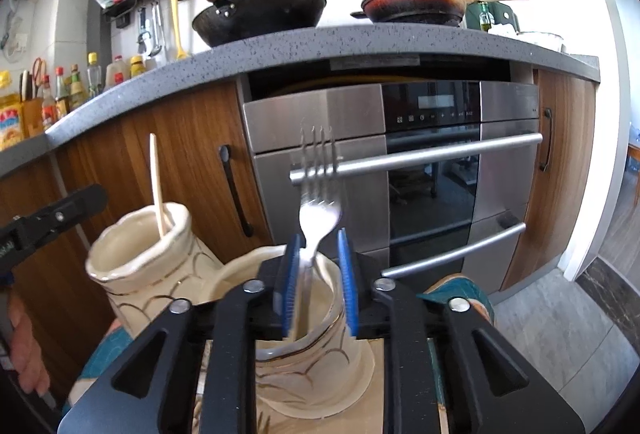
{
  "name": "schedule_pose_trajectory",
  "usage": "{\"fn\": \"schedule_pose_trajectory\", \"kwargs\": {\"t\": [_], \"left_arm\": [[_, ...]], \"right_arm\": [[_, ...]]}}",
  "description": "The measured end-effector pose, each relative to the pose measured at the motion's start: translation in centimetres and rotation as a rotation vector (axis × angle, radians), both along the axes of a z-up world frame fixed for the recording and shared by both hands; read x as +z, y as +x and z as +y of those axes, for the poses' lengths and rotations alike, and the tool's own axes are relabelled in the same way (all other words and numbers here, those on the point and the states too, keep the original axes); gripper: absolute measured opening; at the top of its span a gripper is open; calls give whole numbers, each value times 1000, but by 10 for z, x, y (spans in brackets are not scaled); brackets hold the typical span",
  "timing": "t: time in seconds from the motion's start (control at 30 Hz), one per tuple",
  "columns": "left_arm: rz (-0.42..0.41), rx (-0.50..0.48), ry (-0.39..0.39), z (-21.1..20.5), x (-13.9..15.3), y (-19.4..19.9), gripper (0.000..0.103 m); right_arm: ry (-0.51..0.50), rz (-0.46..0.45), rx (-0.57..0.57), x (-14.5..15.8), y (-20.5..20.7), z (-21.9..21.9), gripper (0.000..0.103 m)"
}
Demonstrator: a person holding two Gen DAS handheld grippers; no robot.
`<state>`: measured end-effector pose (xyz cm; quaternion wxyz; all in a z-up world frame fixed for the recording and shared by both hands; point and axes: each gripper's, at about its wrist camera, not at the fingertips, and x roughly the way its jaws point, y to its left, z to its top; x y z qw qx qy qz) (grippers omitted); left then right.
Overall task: Organize utensils
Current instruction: 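Open both tools and move them back over the utensil pile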
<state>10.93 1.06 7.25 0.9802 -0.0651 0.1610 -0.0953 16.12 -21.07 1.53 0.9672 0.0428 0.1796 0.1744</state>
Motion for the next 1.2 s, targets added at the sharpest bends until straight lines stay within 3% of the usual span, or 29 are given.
{"fn": "schedule_pose_trajectory", "kwargs": {"t": [0.13, 0.2, 0.33, 0.4, 0.47, 0.63, 1.07, 1.2], "left_arm": [[-8, 16, -4, 4, 2, -7, 35], [-6, 25, -11, 6, 0, -11, 49], [-2, 71, 2, 13, -8, -25, 64], [-4, 91, 4, 17, -11, -32, 80], [6, 98, -4, 20, -16, -39, 88], [52, 94, 23, 19, -33, -55, 94], [157, 39, 117, 2, -64, -82, 97], [249, 18, 143, 1, -76, -75, 97]], "right_arm": [[12, -25, -4, 9, -14, -5, 39], [23, -29, -5, 13, -23, -10, 44], [49, -46, -4, 21, -43, -19, 65], [50, -62, -4, 23, -56, -23, 74], [55, -68, 3, 25, -66, -26, 82], [81, -57, -14, 18, -90, -40, 95], [88, 115, -65, -26, -122, -61, 97], [60, 134, -66, -32, -125, -57, 97]]}}
